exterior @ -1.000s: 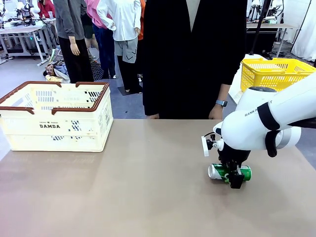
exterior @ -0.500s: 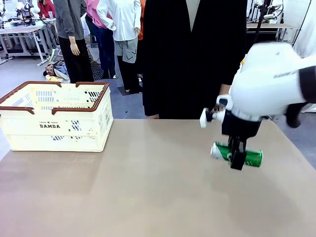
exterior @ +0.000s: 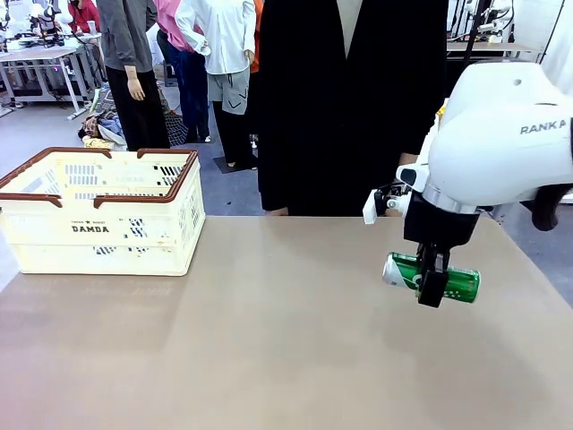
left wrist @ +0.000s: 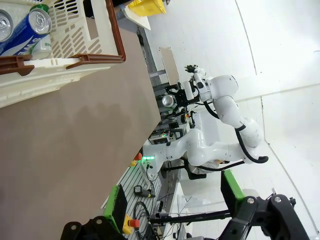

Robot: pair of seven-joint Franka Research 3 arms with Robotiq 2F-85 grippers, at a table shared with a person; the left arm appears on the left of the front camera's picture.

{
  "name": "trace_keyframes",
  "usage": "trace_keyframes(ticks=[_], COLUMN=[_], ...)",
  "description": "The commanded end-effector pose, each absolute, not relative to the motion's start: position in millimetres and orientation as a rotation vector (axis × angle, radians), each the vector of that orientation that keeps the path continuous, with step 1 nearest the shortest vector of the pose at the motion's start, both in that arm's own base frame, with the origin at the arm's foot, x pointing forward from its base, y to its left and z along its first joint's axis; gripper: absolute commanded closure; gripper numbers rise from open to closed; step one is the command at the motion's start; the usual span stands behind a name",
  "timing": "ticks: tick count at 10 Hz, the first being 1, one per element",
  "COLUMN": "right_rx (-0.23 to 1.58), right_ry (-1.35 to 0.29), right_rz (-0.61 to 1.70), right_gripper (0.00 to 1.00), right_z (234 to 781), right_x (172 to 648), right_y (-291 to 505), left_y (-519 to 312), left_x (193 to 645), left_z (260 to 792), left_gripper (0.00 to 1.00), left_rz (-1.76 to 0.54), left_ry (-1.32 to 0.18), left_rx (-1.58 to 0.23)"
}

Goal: Place the drinks into the Shopping basket.
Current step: Pick up one drink and place it into the Shopping basket.

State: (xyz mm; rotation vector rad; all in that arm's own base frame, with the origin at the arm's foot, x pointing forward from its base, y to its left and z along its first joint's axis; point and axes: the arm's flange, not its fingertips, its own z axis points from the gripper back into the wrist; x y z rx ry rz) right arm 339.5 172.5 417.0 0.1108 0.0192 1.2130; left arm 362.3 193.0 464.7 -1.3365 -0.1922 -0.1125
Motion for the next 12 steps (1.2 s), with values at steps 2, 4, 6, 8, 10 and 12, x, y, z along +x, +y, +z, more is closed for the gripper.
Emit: trace_keyframes(ticks=[2,4,6,8,10,12], right_rx=[0.0,0.021,0.08,0.167,0.106,0.154], right_ry=[0.065,0.008,-0.064,-0.03,-0.148,-0.127], right_rz=[1.128,1.036,1.039,0.868,0.845,0.81], right_gripper=[1.0,1.0,1.0,1.0,1.0,1.0], right_z=[432.4,440.7,424.2,395.5,359.8,340.0], right_x=[333.4,340.7,343.8,352.0,354.8,370.3], right_y=[195.7,288.4,378.7,455.1,500.1,502.6], left_y=[194.2,194.2,194.2,194.2,194.2,194.2], left_x=[360.2,360.2,360.2,360.2,360.2,360.2], left_z=[466.4,466.4,466.4,466.4,466.4,466.4], left_gripper=[0.0,0.0,0.0,0.0,0.0,0.0], left_rz=[-0.124,-0.124,-0.124,-0.124,-0.124,-0.124], left_ry=[-0.186,-0.186,-0.186,-0.186,-0.186,-0.186], left_rx=[-1.331,-1.331,-1.331,-1.331,-1.331,-1.331])
